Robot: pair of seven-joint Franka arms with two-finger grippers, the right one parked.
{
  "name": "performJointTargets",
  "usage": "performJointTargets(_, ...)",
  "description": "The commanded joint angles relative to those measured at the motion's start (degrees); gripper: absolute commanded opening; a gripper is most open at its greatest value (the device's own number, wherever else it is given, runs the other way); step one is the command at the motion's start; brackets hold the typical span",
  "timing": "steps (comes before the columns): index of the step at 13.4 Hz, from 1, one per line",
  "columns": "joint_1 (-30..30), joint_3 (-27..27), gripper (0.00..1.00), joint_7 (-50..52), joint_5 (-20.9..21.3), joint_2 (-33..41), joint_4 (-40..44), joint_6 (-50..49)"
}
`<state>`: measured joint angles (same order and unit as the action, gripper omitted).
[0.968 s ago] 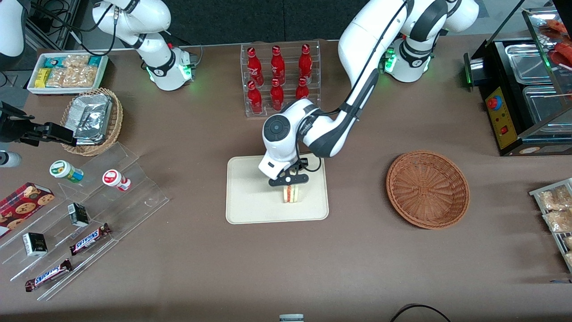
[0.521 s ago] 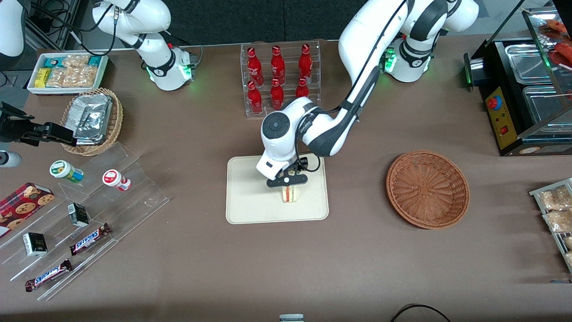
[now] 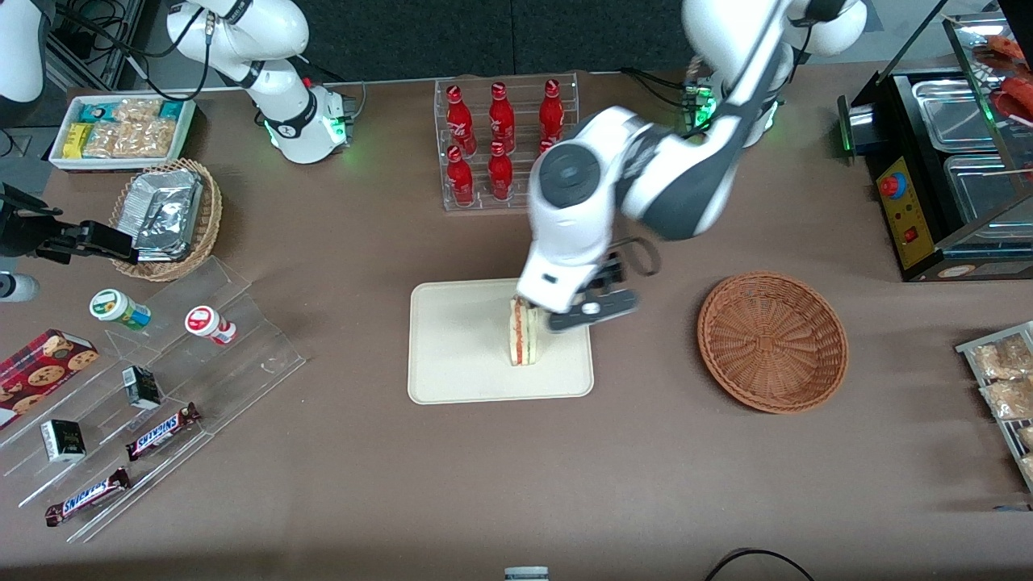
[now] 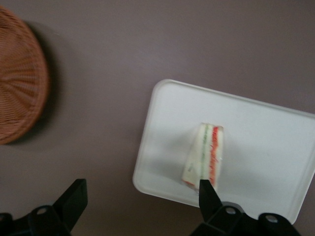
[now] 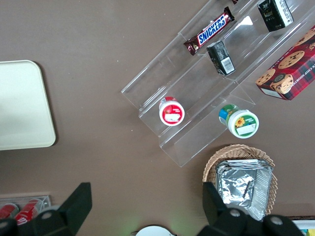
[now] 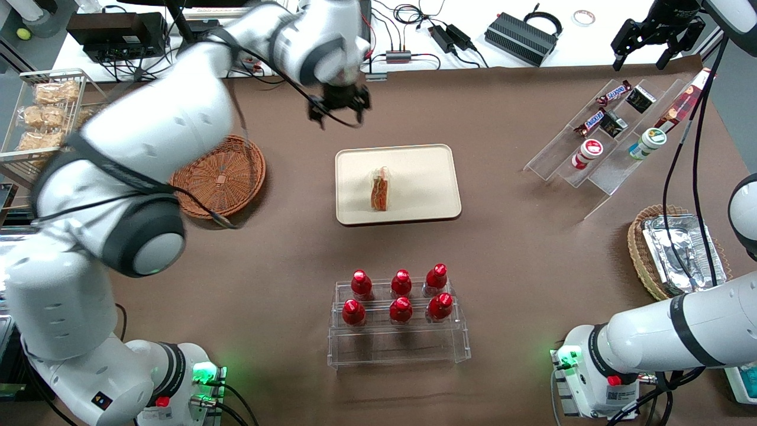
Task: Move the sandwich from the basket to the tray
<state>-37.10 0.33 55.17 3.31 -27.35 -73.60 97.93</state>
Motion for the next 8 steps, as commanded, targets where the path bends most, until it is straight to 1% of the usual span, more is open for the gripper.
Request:
performJointTargets(1, 5.53, -0.59, 1.0, -0.5, 0.64, 7.64, -2.42, -7.2)
performJointTargets(3, 9.74, -0.68, 1.0, -3.73, 0.73, 11.86, -3.64, -10.73)
performJointTargets(5, 14.49, -0.68, 1.0, -12.24, 0.3, 16.51, -6.71, -13.19)
performJointTargets(8, 21.78, -0.68, 1.0, -23.75, -0.14, 23.72, -14.0, -13.29)
